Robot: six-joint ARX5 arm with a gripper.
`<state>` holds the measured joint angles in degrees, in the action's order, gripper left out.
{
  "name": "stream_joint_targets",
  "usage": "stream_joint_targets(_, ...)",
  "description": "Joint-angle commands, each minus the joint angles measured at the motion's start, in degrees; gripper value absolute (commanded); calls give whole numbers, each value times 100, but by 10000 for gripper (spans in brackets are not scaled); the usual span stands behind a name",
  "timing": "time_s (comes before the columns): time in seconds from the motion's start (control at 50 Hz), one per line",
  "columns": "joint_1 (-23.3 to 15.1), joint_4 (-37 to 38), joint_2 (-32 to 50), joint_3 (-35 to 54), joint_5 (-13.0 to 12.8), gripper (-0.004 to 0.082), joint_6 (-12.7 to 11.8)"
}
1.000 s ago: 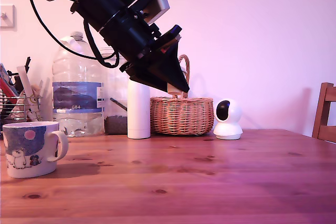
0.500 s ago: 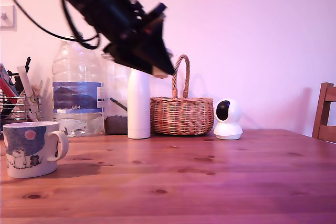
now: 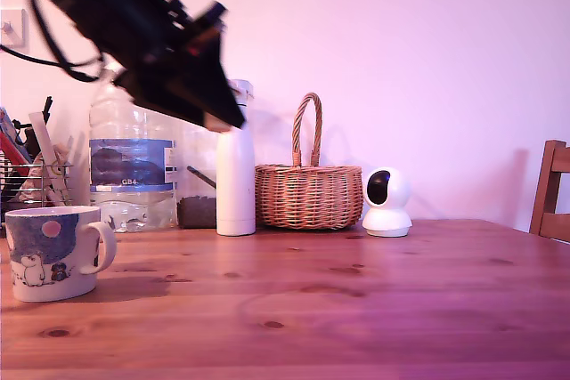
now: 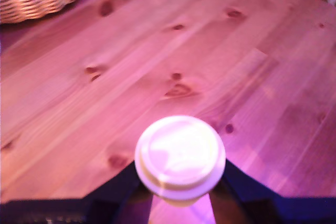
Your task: Pick up the coffee capsules from the table one by one and drop them inside the nearest coffee cup
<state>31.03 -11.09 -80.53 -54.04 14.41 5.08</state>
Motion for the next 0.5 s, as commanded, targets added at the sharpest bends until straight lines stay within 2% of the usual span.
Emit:
stream_joint_targets(0.0, -83, 68, 133, 254, -55, 201, -74)
stream_joint_targets(0.48, -715, -4, 1139, 1128, -409, 201, -514)
